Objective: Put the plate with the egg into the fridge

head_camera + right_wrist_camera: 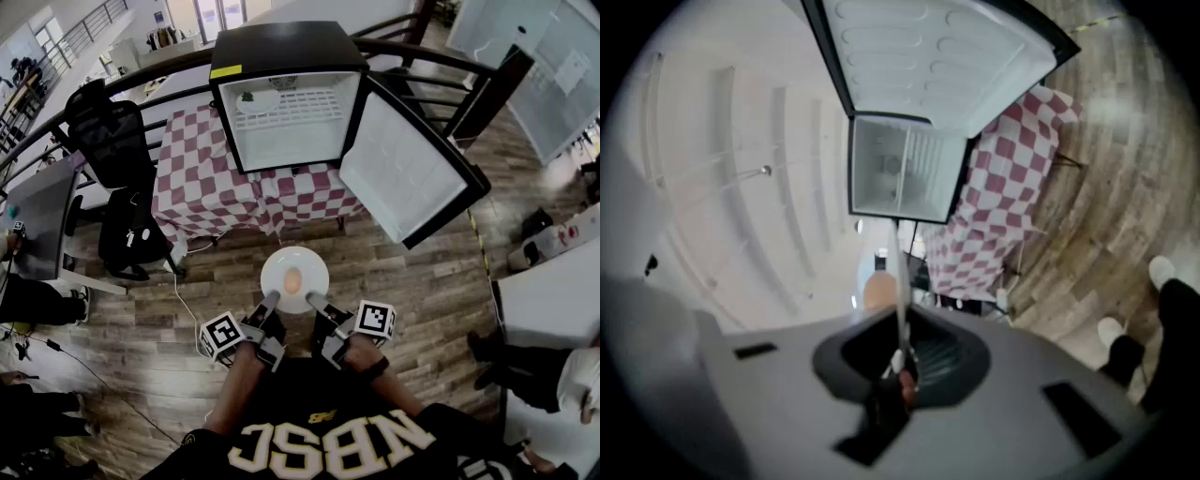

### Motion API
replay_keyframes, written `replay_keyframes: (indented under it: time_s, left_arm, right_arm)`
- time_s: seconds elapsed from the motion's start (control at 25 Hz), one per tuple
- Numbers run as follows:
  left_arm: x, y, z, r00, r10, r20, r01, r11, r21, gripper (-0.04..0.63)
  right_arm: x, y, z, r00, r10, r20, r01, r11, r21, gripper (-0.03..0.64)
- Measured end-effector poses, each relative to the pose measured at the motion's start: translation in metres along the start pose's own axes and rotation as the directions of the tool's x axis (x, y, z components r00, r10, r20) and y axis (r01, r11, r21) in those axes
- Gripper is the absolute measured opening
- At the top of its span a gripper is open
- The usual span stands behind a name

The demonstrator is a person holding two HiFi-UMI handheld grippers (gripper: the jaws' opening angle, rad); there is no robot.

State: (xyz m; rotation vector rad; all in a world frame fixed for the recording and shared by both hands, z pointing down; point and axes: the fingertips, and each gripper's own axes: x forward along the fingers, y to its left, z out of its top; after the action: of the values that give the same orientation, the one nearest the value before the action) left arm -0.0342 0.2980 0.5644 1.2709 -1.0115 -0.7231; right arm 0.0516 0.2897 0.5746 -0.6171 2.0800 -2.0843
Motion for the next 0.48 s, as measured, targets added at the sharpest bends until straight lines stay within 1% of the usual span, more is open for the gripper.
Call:
replay_keyframes:
  time_s: [0.12, 0.28, 0.48]
  left_arm:
    - [0.008, 0.003, -0.009, 1.000, 0.011, 0.012, -0.011, 1.000, -0.010, 0.031]
    - [0.025, 0.003, -0.026, 0.999, 0.024, 0.025, -0.024, 0.999, -0.022, 0.031]
    - [0.051, -0.007, -0.046, 0.998, 0.036, 0.046, -0.035, 0.999, -0.033, 0.031]
  right_arm:
    - [-0.010, -0.004, 0.011, 1.000, -0.018, -0.007, 0.018, 0.999, -0.040, 0.035]
    - [-0.027, -0.008, 0.031, 0.998, -0.063, -0.009, 0.061, 0.992, -0.113, 0.035]
    - [-0.040, -0.006, 0.062, 1.000, -0.023, -0.016, 0.019, 0.974, -0.225, 0.038]
